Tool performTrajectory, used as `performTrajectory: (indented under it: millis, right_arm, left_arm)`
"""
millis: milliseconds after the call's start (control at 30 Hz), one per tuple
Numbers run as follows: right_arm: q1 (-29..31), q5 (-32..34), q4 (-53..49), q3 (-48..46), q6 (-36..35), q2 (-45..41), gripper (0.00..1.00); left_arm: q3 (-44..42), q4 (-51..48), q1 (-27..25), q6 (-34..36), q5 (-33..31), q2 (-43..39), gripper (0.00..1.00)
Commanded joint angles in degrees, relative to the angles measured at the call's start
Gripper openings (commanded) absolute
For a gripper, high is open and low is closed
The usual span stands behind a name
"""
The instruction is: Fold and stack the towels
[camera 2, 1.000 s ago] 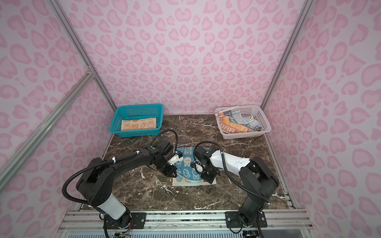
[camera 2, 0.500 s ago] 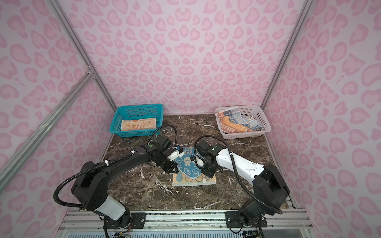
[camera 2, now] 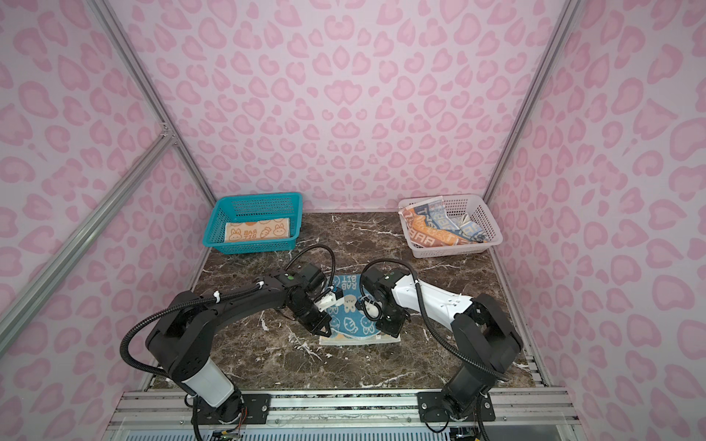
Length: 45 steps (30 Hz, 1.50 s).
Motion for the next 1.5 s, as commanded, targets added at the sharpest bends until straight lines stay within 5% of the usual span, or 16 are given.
performTrajectory:
  millis: [0,367,600,900,1033,1167,1467]
  right_arm:
    - [0.56,-1.58,-1.72,-0.01,-1.17,1.44,0.13]
    - [-1.14,-2.79,-3.28,1.18,-0.49,-0.73,0.39]
    - [-5.28,-4.52,-0.49,3.5,2.64,-6.49,0.5]
    - [-11.14,-9.33,11.8,3.1,23.31,-4.44,0.38]
    - [-11.07,-14.09,19.45,-2.53,31.84,-4.97,0.27]
    - [-10.85,-12.11,25.62,-8.3,39.4,-5.41,0.2]
    - [-8.01,-6.92,27.52,-9.1,45.0,2.36,0.12]
  left_arm:
    - [0.36,-1.3,-0.06,0.78,-0.89,0.81,0.03]
    - [0.77,-3.45,-0.06,0.78,-2.09,0.01,0.32]
    - [1.74,-4.63,-0.06,0.06,-5.52,-1.81,0.35]
    - [2.22,4.8,2.11,-9.63,-8.03,-4.2,0.33]
    - [-0.5,15.02,2.6,-17.66,-5.46,-3.13,0.23]
    - [-0.82,20.48,3.34,-22.48,-6.92,0.41,0.06]
    - [0.49,19.52,6.42,-22.16,-10.73,7.16,0.03]
